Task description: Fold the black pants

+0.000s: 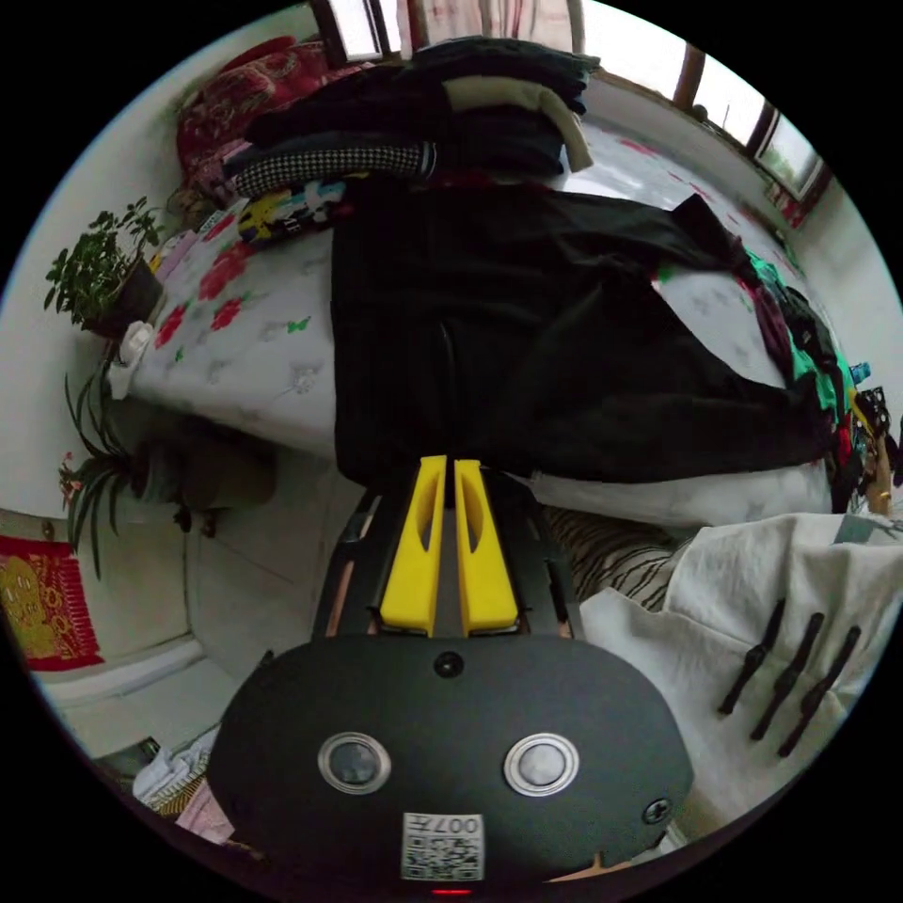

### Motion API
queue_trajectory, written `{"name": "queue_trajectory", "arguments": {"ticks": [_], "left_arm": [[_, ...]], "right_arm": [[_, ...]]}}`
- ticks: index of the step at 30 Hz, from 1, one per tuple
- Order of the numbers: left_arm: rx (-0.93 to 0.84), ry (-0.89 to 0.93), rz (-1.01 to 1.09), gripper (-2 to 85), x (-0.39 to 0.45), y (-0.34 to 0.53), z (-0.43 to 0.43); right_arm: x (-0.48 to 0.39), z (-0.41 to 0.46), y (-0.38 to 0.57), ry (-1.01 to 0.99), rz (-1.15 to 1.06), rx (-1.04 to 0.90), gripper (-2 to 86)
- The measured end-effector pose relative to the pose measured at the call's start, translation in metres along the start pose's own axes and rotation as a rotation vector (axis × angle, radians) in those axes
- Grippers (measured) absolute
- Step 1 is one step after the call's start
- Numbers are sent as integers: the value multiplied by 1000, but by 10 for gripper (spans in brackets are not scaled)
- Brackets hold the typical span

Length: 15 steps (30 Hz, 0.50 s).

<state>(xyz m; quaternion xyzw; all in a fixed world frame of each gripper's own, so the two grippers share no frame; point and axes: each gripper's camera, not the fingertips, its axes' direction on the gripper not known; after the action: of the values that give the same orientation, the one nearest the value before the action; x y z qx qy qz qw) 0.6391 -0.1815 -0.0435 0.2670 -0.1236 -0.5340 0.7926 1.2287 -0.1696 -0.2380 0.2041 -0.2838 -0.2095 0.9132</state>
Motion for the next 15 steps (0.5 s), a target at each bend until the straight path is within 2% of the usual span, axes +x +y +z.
{"name": "queue_trajectory", "arguments": {"ticks": [7,12,15], "left_arm": [[-34,-62,4,-8,11,-13,15],[-42,-57,1,-7,8,-28,18],[-33,-31,-26,-8,4,-33,18]], "right_arm": [[52,33,37,201,100,-147,95],[74,74,30,86,203,-238,88],[73,109,26,128,194,-331,60]]}}
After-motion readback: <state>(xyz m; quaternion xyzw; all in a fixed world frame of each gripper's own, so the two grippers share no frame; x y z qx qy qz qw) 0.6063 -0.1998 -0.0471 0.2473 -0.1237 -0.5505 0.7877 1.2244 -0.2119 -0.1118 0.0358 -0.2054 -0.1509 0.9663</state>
